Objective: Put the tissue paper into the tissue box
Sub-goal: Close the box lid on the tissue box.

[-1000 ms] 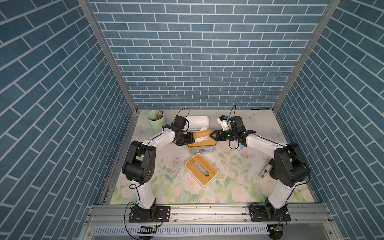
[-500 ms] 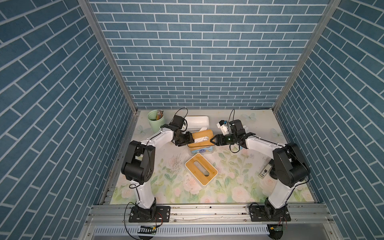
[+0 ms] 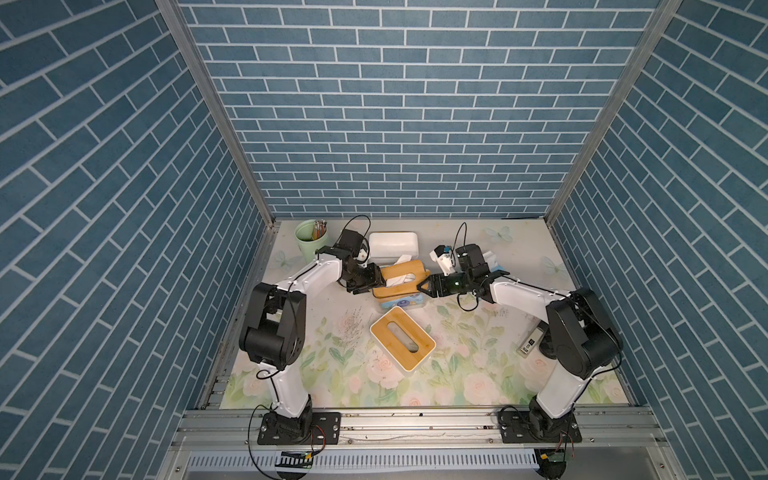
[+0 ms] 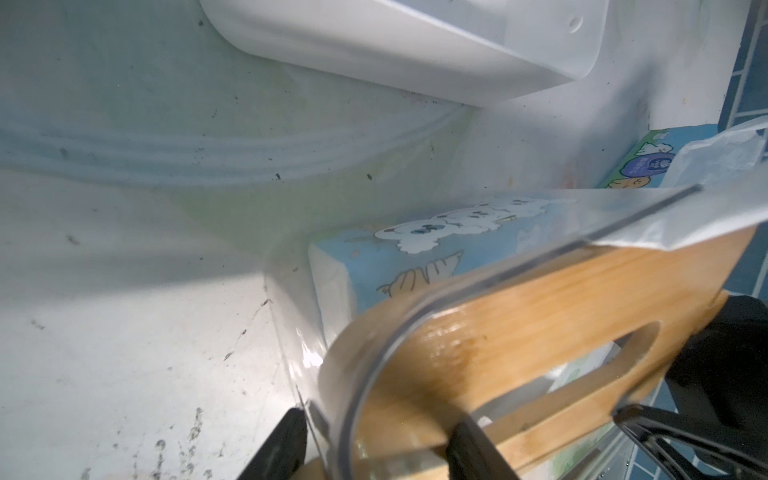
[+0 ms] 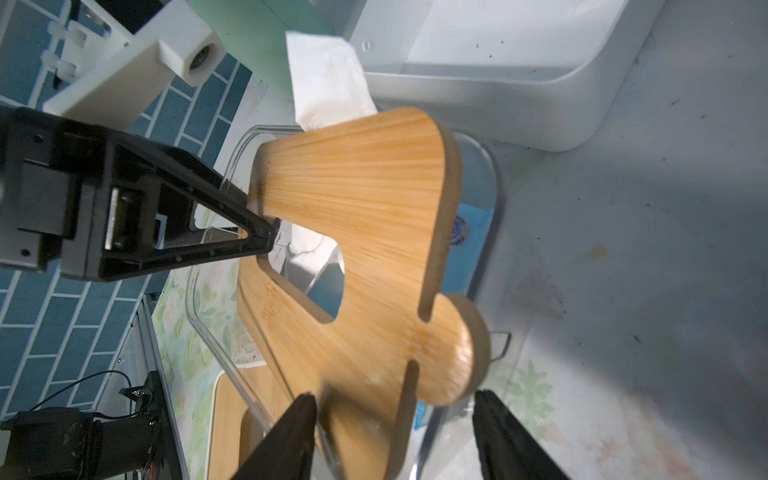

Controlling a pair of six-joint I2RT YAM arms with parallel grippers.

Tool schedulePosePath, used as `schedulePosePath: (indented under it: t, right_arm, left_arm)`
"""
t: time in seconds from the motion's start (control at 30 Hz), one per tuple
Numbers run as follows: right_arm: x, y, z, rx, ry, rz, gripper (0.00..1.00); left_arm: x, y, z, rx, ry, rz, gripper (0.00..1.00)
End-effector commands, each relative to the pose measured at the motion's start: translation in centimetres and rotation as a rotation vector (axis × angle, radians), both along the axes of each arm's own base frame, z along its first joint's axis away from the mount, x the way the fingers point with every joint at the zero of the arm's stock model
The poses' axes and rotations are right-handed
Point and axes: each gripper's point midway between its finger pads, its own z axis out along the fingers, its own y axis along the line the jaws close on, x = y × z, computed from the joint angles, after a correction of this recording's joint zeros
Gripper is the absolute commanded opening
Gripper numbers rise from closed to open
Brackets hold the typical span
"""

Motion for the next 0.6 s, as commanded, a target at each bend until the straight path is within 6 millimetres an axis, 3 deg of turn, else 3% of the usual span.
schedulePosePath:
  t: [0.0, 0.13, 0.37, 0.57]
  right_arm:
    - [-0.3, 0.0, 1.3, 0.016, -0.026, -0.003, 0.63]
    - [-0.1, -0.2, 1.9, 0.011, -0.050, -0.013, 0.64]
    - [2.1, -0.3, 2.5, -0.009, -0.100, -0.064, 0.69]
    - [1.3, 0.9, 2.8, 0.035, -0.085, -0.014, 0.63]
  left_arm:
    - [0.1, -0.3, 2.2, -0.064, -0.011, 0.006, 0.38]
    - [-0.2, -0.1, 2.1, -0.068, 0.014, 0.008, 0.37]
    - [-0.7, 0.3, 1.5, -0.056, 0.046, 0.013, 0.37]
    - [-0.7, 0.3, 1.7, -0.061, 0.048, 0.026, 0.37]
